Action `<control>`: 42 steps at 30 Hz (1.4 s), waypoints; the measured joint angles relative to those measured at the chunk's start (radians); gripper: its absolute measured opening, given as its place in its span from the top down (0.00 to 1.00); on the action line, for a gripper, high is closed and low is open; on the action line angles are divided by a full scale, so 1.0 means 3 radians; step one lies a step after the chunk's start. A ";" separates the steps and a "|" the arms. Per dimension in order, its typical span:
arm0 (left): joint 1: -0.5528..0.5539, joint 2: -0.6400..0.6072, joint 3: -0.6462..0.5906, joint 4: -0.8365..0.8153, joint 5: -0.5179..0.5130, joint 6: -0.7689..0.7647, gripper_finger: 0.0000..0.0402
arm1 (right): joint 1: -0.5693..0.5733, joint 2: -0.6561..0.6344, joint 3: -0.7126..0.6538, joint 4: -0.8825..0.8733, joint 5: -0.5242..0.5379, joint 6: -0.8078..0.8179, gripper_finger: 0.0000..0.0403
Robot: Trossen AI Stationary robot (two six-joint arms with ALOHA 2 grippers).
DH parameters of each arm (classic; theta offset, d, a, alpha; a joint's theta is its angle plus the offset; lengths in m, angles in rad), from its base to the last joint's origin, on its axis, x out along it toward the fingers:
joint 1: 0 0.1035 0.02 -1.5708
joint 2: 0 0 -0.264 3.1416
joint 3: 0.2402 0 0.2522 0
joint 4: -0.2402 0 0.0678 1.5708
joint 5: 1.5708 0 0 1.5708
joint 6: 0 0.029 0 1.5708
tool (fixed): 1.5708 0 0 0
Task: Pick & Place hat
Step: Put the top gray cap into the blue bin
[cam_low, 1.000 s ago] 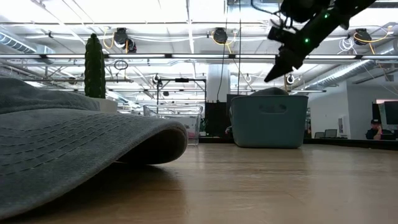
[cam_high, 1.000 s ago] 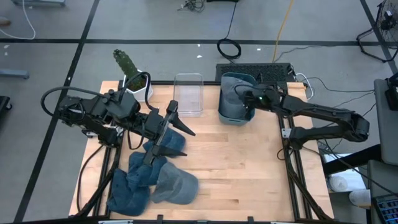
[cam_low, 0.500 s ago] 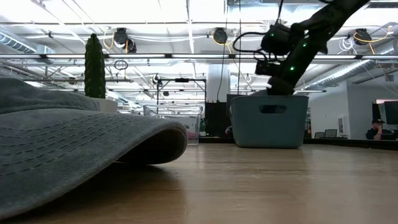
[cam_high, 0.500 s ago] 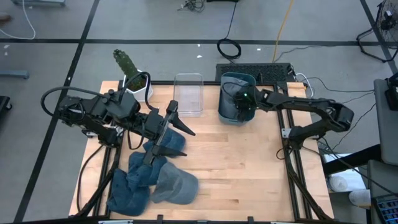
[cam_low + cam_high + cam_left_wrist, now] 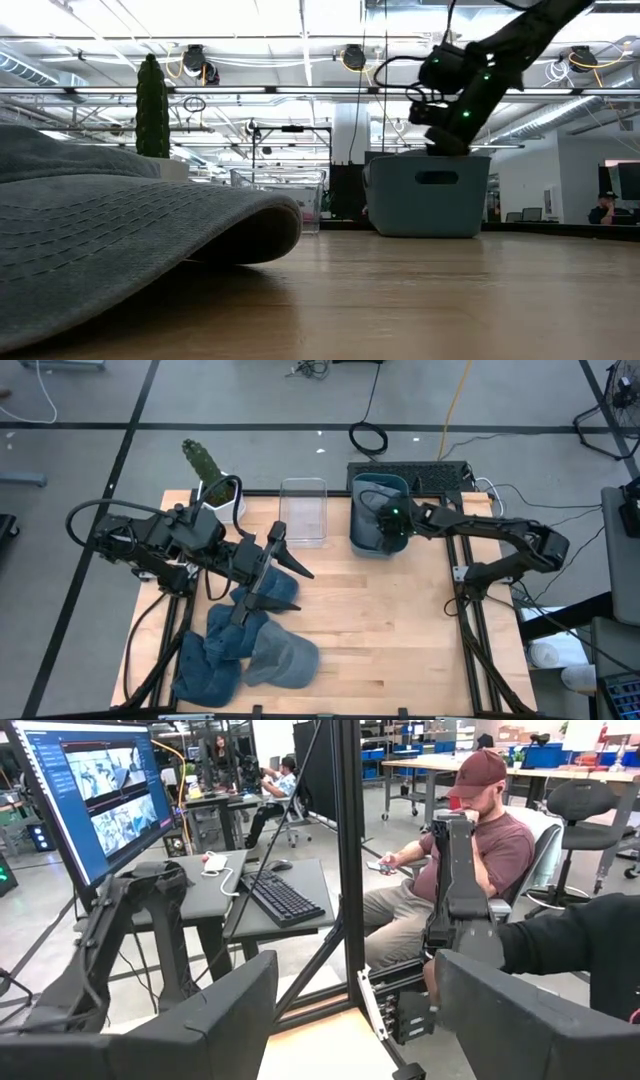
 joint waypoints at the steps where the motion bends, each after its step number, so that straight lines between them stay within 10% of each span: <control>1: 0.0000 0.0000 0.0000 -0.0001 0.0001 -0.0001 0.30 | 0.0000 -0.0080 -0.0005 -0.0011 0.0032 0.0020 1.00; 12: 0.0000 0.0000 0.0000 0.0006 0.0001 -0.0001 0.27 | 0.0014 -0.0544 0.0489 -0.0237 0.0105 0.0143 1.00; 32: 0.0000 0.0000 0.0000 0.0010 0.0000 0.0000 0.32 | -0.0111 0.0977 0.0976 -0.0637 -0.0095 0.0233 1.00; 42: 0.0000 0.0000 0.0000 0.0010 0.0000 0.0000 0.32 | -0.0145 0.1052 0.0976 -0.0650 -0.0102 0.0214 1.00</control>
